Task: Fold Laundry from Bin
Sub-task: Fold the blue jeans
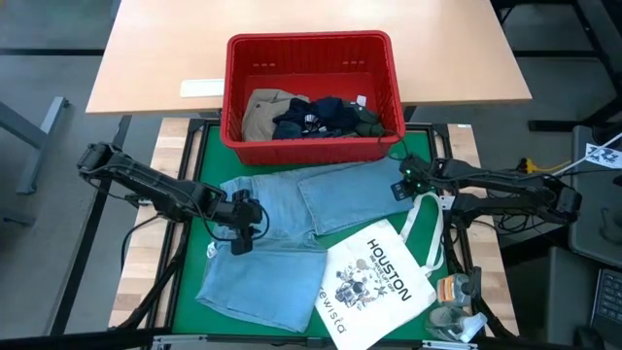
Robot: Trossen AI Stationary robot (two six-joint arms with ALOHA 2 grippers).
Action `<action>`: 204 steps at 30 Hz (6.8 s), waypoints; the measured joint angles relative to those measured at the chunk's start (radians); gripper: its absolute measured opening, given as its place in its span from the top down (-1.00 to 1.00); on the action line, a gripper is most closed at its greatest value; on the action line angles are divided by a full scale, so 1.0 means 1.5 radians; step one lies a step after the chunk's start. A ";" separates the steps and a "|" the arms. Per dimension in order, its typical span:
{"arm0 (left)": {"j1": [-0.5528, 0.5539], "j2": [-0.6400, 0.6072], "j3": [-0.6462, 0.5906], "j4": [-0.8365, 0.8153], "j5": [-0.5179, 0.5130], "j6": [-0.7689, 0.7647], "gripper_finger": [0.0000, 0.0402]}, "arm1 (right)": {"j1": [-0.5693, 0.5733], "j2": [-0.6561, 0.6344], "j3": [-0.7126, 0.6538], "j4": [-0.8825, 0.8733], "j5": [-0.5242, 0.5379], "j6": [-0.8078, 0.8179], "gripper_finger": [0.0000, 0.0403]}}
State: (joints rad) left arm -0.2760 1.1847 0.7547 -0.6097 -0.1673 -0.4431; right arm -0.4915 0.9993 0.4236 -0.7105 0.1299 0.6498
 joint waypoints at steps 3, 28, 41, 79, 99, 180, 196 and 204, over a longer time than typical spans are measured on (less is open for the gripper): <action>0.000 0.000 0.000 0.000 0.000 0.000 0.37 | 0.000 0.000 -0.027 0.022 -0.021 0.001 0.16; 0.000 -0.002 0.009 0.015 -0.033 -0.052 0.37 | 0.000 -0.001 0.005 0.073 -0.121 0.000 0.87; 0.001 -0.002 0.056 0.014 -0.067 -0.030 0.37 | 0.013 -0.002 0.234 0.039 -0.188 0.029 0.92; 0.020 -0.186 0.254 -0.425 -0.111 -0.146 0.37 | 0.385 0.761 0.745 0.804 -0.072 0.105 0.94; 0.020 -0.211 0.235 -0.457 -0.087 -0.275 0.37 | 0.385 0.940 0.913 0.741 -0.007 0.156 0.94; -0.119 -0.084 0.230 -0.454 -0.074 -0.365 0.37 | 0.389 0.824 1.070 0.064 -0.004 -0.315 0.34; -0.220 0.081 0.092 -0.313 -0.078 -0.434 0.37 | 0.384 0.831 1.060 -0.165 0.040 -0.416 0.34; -0.213 0.083 -0.042 -0.226 -0.072 -0.454 0.37 | 0.384 0.836 0.926 -0.094 0.019 -0.402 0.34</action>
State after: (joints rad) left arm -0.5951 1.3092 0.6925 -0.9489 -0.2752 -1.1246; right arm 0.0841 2.2539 1.8122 -0.8517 0.1578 0.0475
